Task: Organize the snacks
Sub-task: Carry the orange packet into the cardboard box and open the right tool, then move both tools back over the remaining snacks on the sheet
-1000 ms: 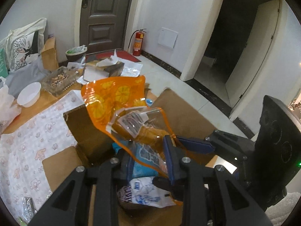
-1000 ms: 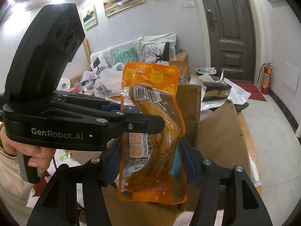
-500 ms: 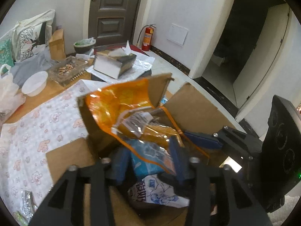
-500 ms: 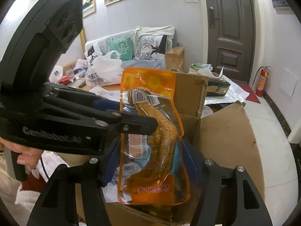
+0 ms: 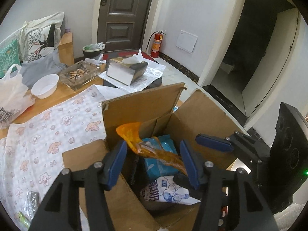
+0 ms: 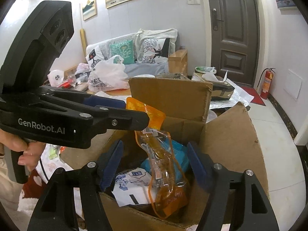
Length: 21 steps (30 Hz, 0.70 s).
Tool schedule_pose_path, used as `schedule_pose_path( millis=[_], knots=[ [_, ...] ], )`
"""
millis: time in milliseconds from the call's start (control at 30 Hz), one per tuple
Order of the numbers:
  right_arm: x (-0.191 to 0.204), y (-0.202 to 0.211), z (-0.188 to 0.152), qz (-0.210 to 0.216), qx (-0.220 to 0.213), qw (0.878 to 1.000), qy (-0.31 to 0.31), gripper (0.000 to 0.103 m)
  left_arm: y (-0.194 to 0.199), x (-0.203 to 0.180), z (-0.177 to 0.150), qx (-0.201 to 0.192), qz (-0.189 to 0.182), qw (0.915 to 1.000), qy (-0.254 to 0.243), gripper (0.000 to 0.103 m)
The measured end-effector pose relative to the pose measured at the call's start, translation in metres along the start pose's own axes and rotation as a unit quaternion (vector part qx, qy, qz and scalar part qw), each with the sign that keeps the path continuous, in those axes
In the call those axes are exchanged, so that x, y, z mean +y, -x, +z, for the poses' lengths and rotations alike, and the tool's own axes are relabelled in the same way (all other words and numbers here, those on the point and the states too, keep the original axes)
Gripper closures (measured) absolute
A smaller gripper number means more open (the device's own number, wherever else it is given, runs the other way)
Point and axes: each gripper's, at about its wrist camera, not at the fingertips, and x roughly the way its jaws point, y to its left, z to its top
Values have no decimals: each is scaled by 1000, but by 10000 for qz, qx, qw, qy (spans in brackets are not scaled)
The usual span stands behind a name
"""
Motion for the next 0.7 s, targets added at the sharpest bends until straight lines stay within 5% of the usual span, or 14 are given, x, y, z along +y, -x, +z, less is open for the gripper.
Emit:
schedule_pose_path(
  millis=[467,700],
  knots=[
    [7,-1,2,157,29,9999,-9,38,16,10,-5,-152,54,9998,82,49],
    [43,10,10,301,-52,9994,157,38,65,26,-29,-398,158,9990,162,49]
  ],
)
